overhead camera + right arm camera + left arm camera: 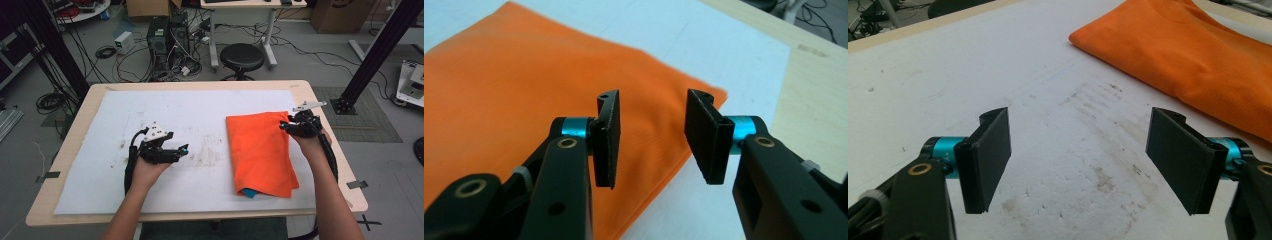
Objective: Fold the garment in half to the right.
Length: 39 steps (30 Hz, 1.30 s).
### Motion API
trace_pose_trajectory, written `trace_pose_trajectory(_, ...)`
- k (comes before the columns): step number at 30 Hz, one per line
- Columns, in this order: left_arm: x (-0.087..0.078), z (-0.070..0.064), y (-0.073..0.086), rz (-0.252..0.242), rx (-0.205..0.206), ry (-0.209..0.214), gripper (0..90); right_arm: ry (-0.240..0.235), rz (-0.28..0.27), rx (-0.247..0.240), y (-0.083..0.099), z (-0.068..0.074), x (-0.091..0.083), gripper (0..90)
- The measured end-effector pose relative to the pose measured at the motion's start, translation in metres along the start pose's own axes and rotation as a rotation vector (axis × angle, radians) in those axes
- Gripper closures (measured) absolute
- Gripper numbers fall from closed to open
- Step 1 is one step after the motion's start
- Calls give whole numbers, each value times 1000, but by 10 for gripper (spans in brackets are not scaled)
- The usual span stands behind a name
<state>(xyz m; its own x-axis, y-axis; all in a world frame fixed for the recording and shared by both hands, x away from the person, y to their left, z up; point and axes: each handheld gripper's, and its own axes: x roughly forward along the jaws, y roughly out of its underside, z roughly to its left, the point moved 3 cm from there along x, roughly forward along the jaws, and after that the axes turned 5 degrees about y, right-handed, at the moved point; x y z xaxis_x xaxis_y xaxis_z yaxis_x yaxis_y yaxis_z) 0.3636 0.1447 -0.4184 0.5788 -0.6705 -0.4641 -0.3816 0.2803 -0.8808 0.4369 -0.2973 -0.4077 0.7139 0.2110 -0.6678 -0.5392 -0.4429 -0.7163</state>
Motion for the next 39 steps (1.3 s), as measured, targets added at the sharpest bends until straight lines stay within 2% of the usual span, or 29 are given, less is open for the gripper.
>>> trace_pose_trajectory(6,1,-1,-1,-20,11,21,261,-26,-41,2,15,12,-18,580)
trace_pose_trajectory(11,2,-2,-1,-20,24,19,261,-41,-61,-22,26,28,-29,577)
trace_pose_trajectory(17,1,-1,-1,-22,21,16,262,-52,-45,-17,50,37,-36,575)
trace_pose_trajectory(20,2,-1,-1,-18,20,13,261,-50,-14,-11,65,39,-37,581)
trace_pose_trajectory(23,2,-2,-1,-14,23,15,262,-78,26,7,80,42,-36,690)
trace_pose_trajectory(24,3,-2,-1,-13,25,15,261,-85,56,8,88,44,-34,782)
trace_pose_trajectory(25,3,-2,-1,-13,26,16,262,-86,77,2,94,45,-32,836)
trace_pose_trajectory(26,3,-3,-1,-13,24,15,261,-102,51,15,97,45,-33,881)
trace_pose_trajectory(28,4,-3,-1,-10,27,15,261,-111,57,30,96,39,-35,889)
trace_pose_trajectory(33,5,-5,-1,-7,30,17,261,-81,45,12,80,23,-42,890)
trace_pose_trajectory(36,6,-5,0,-3,32,18,261,-82,70,12,78,17,-38,889)
trace_pose_trajectory(39,6,-6,1,0,35,21,262,-98,118,14,90,21,-25,885)
